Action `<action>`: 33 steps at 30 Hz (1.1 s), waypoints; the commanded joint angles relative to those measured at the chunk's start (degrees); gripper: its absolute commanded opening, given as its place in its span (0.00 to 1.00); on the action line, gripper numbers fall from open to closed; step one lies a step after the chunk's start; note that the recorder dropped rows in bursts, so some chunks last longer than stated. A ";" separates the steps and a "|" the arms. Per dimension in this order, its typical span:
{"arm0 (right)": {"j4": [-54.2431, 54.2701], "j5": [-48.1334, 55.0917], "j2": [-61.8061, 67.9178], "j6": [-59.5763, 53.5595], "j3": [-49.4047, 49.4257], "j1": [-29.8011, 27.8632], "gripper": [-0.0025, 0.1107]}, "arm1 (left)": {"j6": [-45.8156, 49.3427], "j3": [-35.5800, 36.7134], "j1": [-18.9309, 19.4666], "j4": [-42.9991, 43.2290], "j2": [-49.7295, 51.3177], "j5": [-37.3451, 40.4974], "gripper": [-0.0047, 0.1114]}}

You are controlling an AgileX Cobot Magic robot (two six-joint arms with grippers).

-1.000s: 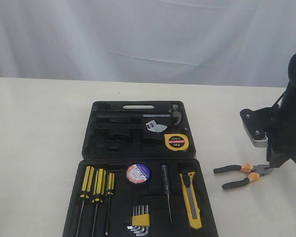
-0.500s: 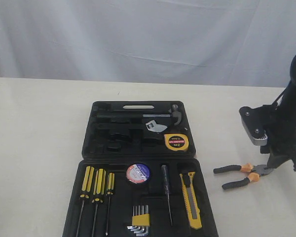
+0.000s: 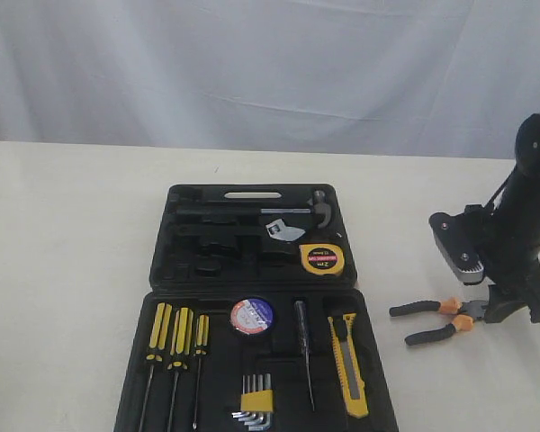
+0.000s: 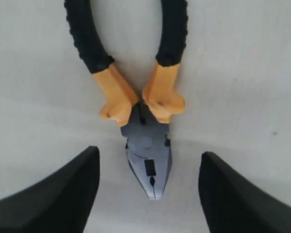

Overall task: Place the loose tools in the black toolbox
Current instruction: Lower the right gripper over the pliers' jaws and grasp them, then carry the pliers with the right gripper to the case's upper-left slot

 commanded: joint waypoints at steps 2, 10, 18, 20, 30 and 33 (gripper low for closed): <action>0.63 -0.71 1.09 -0.65 -0.32 -0.27 0.52 | -0.33 0.15 -0.27 0.00 -0.07 -0.31 0.04; 4.60 -1.12 3.21 -2.62 -0.32 -0.14 0.52 | -0.33 0.15 -0.27 0.00 -0.07 -0.31 0.04; 6.35 -1.74 3.72 -4.43 -0.32 0.77 0.47 | -0.33 0.15 -0.27 0.00 -0.07 -0.31 0.04; 5.66 -2.15 3.72 -4.43 -0.32 1.15 0.35 | -0.33 0.15 -0.27 0.00 -0.07 -0.31 0.04; 5.13 -2.15 0.13 -3.64 -0.32 1.77 0.02 | -0.33 0.15 -0.27 0.00 -0.07 -0.31 0.04; 5.13 -2.15 -3.70 -3.64 -0.41 1.77 0.02 | -0.33 0.15 -0.27 0.00 -0.07 -0.31 0.04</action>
